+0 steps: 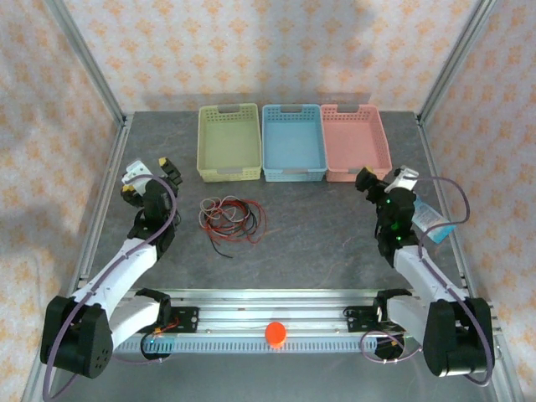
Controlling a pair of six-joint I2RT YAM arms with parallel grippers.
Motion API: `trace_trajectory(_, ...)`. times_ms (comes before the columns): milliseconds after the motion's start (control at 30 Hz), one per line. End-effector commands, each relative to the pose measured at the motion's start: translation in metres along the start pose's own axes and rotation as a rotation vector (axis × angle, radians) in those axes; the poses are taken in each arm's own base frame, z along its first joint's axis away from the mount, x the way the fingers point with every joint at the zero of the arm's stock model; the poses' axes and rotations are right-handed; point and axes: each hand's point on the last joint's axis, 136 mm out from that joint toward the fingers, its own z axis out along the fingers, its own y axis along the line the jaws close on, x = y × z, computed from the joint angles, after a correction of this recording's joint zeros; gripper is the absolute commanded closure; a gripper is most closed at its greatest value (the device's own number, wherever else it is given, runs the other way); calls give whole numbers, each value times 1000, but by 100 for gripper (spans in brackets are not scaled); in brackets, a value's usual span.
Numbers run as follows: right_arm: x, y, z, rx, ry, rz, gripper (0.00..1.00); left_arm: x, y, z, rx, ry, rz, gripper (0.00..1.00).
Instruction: Untangle the cables
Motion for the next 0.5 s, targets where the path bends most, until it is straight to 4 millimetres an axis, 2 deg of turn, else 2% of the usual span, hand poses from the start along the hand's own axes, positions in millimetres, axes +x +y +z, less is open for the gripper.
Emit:
trace_trajectory(0,1,-4,-2,61,76,67,0,15,14,-4,-68,92,-1,0)
trace_trajectory(167,-7,15,-8,-15,107,119,0,18,-4,-10,26,177,-7,0)
trace_trajectory(300,-8,16,-11,-11,113,229,0,30,-22,-13,80,305,64,1)
trace_trajectory(467,-4,36,-7,-86,211,193,0,38,-30,-23,107,384,113,1)
